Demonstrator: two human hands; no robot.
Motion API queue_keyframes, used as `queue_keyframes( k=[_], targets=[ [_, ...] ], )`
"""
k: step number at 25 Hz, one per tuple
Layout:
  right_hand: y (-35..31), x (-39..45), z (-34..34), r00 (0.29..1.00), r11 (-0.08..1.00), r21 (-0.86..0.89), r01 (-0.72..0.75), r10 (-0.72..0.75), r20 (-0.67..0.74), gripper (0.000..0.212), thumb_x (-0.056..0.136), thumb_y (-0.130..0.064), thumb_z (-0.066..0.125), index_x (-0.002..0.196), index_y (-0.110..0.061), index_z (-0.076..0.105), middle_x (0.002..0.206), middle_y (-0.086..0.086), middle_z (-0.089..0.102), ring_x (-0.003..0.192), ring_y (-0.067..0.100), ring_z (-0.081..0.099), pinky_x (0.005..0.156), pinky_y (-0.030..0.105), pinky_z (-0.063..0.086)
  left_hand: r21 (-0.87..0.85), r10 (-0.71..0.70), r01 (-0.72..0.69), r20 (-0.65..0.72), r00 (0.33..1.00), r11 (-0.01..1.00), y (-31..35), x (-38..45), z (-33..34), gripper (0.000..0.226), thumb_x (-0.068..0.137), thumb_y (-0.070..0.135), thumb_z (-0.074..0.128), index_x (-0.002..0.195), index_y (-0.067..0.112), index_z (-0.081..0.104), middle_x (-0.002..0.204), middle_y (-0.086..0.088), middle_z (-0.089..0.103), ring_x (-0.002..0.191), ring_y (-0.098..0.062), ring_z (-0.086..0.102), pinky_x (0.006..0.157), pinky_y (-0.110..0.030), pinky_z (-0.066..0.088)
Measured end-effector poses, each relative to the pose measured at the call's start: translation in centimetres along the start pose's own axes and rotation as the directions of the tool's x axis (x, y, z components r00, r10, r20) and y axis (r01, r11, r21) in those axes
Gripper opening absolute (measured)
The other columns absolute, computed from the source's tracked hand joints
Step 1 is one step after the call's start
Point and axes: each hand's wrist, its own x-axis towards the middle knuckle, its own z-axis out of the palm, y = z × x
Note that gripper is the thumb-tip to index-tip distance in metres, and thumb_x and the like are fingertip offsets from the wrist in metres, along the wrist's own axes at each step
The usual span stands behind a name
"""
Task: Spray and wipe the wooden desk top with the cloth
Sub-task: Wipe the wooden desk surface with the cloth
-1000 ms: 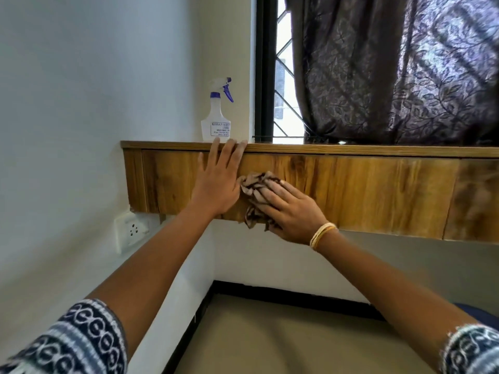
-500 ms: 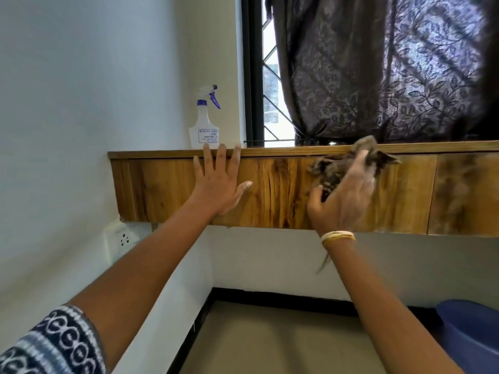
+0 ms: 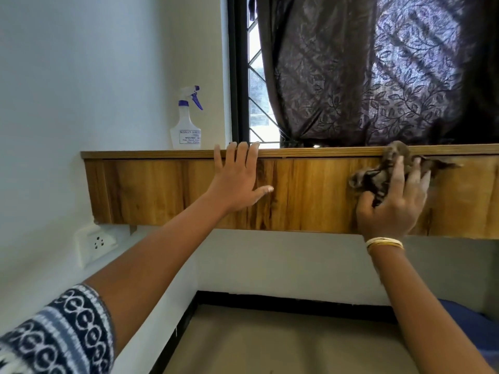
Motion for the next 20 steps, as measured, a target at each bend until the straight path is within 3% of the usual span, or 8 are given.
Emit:
queue_keyframes(
  k=[3,5,7,9,10,15,18,20],
  targets=[
    [-2.8,-1.0,1.0,0.995,0.995,-0.021,-0.097,0.097,-0.017,0.072,0.086,-0.036,0.051,0.152,-0.013,0.032,0.157,0.019,0.029,0.145,0.042,0.022,0.119,0.052,0.020,0.047,0.005,-0.009,0.103,0.995,0.999,0.4,0.7,0.0,0.117,0.071,0.084,0.049,0.151,0.018,-0.005,0.147,-0.015,0.015,0.138,-0.038,0.017,0.110,-0.069,0.001],
    [-4.8,-2.8,1.8,0.970,0.975,-0.007,0.220,-0.218,0.103,0.065,0.092,-0.041,0.048,0.151,-0.015,0.036,0.155,0.018,0.034,0.144,0.041,0.026,0.118,0.053,0.020,0.050,-0.002,-0.005,0.128,0.992,0.999,0.4,1.0,-0.2,0.120,0.068,0.084,0.053,0.151,0.020,-0.006,0.146,-0.015,0.015,0.136,-0.038,0.017,0.110,-0.071,0.003],
    [-5.1,-5.5,2.6,0.670,0.706,0.108,0.699,-0.701,0.245,0.057,0.094,-0.040,0.051,0.146,-0.016,0.045,0.145,0.018,0.047,0.139,0.041,0.037,0.112,0.057,0.030,0.056,-0.001,-0.006,0.125,0.992,0.998,0.4,0.9,-0.3,0.119,0.068,0.082,0.056,0.150,0.020,-0.003,0.145,-0.015,0.018,0.135,-0.038,0.020,0.110,-0.071,0.008],
    [-3.3,-6.2,2.8,0.290,0.360,0.187,0.914,-0.902,0.319,0.056,0.093,-0.039,0.057,0.143,-0.017,0.047,0.141,0.016,0.052,0.136,0.038,0.042,0.113,0.054,0.032,0.079,0.004,-0.012,0.094,0.996,0.997,0.6,0.6,-0.3,0.117,0.068,0.081,0.056,0.150,0.019,0.000,0.145,-0.015,0.021,0.134,-0.037,0.023,0.111,-0.069,0.012],
    [-2.3,-5.5,2.5,0.259,0.329,0.185,0.926,-0.910,0.325,0.057,0.092,-0.039,0.057,0.144,-0.018,0.045,0.141,0.015,0.052,0.136,0.037,0.042,0.115,0.052,0.031,0.090,0.007,-0.014,0.081,0.997,0.996,0.7,0.5,-0.3,0.116,0.068,0.081,0.056,0.150,0.019,0.002,0.145,-0.015,0.022,0.134,-0.037,0.025,0.111,-0.069,0.013],
    [2.9,-0.8,-0.7,0.928,0.938,0.008,0.346,-0.343,0.142,0.056,0.097,-0.032,0.047,0.150,-0.019,0.037,0.148,0.022,0.040,0.140,0.042,0.032,0.113,0.057,0.030,0.116,0.003,-0.010,0.055,0.999,0.993,0.6,0.3,-0.4,0.116,0.067,0.082,0.057,0.151,0.019,0.008,0.145,-0.015,0.027,0.135,-0.035,0.028,0.112,-0.067,0.017],
    [1.5,0.2,-0.4,0.987,0.987,-0.034,-0.158,0.157,-0.026,0.057,0.101,-0.035,0.042,0.153,-0.014,0.029,0.159,0.019,0.024,0.145,0.042,0.021,0.119,0.050,0.021,0.114,-0.005,-0.002,0.059,0.998,0.994,0.9,0.2,-0.5,0.115,0.067,0.080,0.059,0.150,0.018,0.009,0.144,-0.016,0.028,0.135,-0.036,0.028,0.111,-0.067,0.019],
    [-2.1,-0.2,0.5,0.991,0.990,-0.042,-0.131,0.131,0.002,0.059,0.102,-0.040,0.037,0.154,-0.013,0.028,0.160,0.018,0.021,0.147,0.040,0.019,0.119,0.051,0.019,0.114,-0.007,0.000,0.055,0.998,0.993,1.1,0.2,-0.6,0.114,0.067,0.078,0.061,0.149,0.018,0.010,0.144,-0.016,0.028,0.135,-0.036,0.028,0.111,-0.067,0.018]
  ],
)
